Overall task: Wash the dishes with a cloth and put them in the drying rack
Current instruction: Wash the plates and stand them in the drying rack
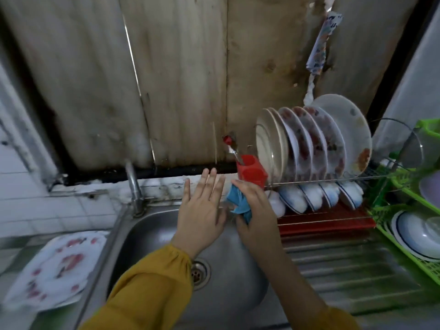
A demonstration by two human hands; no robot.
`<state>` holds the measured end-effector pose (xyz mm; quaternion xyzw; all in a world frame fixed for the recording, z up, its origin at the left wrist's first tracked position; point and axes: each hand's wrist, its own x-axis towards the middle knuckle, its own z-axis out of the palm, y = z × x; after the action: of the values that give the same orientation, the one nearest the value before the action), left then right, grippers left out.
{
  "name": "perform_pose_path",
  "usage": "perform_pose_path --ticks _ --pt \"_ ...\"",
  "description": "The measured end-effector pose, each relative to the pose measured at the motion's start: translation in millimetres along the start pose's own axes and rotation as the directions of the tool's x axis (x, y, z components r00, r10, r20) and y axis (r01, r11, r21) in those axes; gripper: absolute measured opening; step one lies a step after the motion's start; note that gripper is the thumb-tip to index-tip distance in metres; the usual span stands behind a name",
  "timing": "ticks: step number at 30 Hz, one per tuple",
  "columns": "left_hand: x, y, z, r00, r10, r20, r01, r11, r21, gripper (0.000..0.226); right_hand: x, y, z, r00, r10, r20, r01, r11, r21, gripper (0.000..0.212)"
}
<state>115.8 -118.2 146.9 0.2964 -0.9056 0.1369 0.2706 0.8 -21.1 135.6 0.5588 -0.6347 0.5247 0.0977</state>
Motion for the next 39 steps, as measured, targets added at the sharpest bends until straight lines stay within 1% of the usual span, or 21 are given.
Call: perform_pose_path --ticks 4,7,8,10,12,13,14,15,17,19,21,25,28,30,31,33,35,37,39 --pt "-52.4 -58.3 -6.0 0.991 -0.115 0.073 0.115 0.993 0.012 0.065 -13.0 -32.3 54.7 0.996 0.053 0.073 -0.053 0.999 -0.001 0.069" --pt "-96.4 -102.0 -7.5 0.973 -0.189 0.133 0.186 0.982 0.031 0.064 -26.5 -54.5 97.0 0.982 0.093 0.161 -0.09 0.995 -0.031 0.067" --pt "-112.9 -118.5 -8.2 0.961 -0.233 0.148 0.229 0.973 0.039 0.065 -32.6 -61.1 114.4 0.975 0.099 0.2 -0.093 0.995 -0.04 0.07" --pt "-149.0 -156.7 -7.7 0.914 -0.34 0.22 0.34 0.94 0.039 0.066 -44.9 -79.6 153.4 0.955 0.1 0.278 -0.098 0.995 -0.021 0.075" --pt "-167.1 -167.5 -4.4 0.882 -0.389 0.267 0.394 0.918 0.038 0.064 -54.8 -81.0 163.1 0.939 0.111 0.325 -0.126 0.992 0.023 0.071" --pt "-184.5 -185.0 -1.6 0.854 -0.422 0.303 0.428 0.902 0.049 0.063 -60.9 -89.9 181.8 0.931 0.104 0.35 -0.13 0.99 0.049 0.068" --pt "-197.9 -199.0 1.3 0.827 -0.443 0.346 0.456 0.889 0.048 0.062 -66.0 -96.5 197.0 0.921 0.098 0.376 -0.132 0.989 0.065 0.066" --pt "-209.1 -209.5 4.7 0.81 -0.463 0.36 0.48 0.876 0.047 0.062 -70.5 -102.2 207.9 0.905 0.102 0.413 -0.144 0.987 0.073 0.065" --pt "-234.7 -237.9 11.6 0.755 -0.507 0.415 0.543 0.839 0.037 0.059 -77.4 -117.4 238.4 0.874 0.11 0.473 -0.168 0.982 0.082 0.062" --pt "-254.3 -260.4 19.5 0.726 -0.542 0.424 0.583 0.811 0.039 0.053 -77.6 -130.0 263.9 0.851 0.115 0.513 -0.179 0.981 0.076 0.06" --pt "-267.5 -282.1 26.3 0.673 -0.573 0.468 0.624 0.779 0.055 0.052 -73.1 -139.6 290.0 0.836 0.121 0.535 -0.193 0.978 0.08 0.057" --pt "-290.0 -328.1 47.3 0.545 -0.593 0.592 0.68 0.726 0.102 0.051 -61.6 -156.2 342.4 0.772 0.187 0.607 -0.286 0.956 0.07 0.049" --pt "-302.1 -358.6 61.3 0.469 -0.606 0.642 0.732 0.674 0.102 0.049 -55.9 -163.9 380.3 0.711 0.281 0.645 -0.383 0.924 0.019 0.043" --pt "-308.3 -376.8 69.4 0.43 -0.609 0.667 0.755 0.647 0.104 0.047 -54.7 -167.9 403.0 0.663 0.321 0.676 -0.402 0.915 -0.039 0.041" --pt "-310.9 -385.4 74.0 0.426 -0.593 0.684 0.748 0.656 0.103 0.046 -54.7 -169.0 413.2 0.641 0.325 0.696 -0.399 0.915 -0.06 0.04" --pt "-314.7 -399.8 83.1 0.431 -0.527 0.733 0.702 0.706 0.095 0.047 -55.9 -169.4 432.3 0.583 0.321 0.747 -0.364 0.925 -0.113 0.04" --pt "-317.3 -410.2 91.5 0.441 -0.43 0.788 0.618 0.782 0.081 0.05 -59.9 -169.5 452.8 0.498 0.335 0.8 -0.317 0.929 -0.192 0.039" --pt "-318.8 -417.7 98.6 0.468 -0.336 0.818 0.511 0.857 0.059 0.049 -64.8 -169.7 471.7 0.419 0.376 0.827 -0.313 0.914 -0.257 0.035" --pt "-321.1 -425.3 104.9 0.486 -0.248 0.838 0.421 0.907 0.024 0.046 -67.7 -167.2 488.4 0.361 0.406 0.839 -0.3 0.903 -0.308 0.032"
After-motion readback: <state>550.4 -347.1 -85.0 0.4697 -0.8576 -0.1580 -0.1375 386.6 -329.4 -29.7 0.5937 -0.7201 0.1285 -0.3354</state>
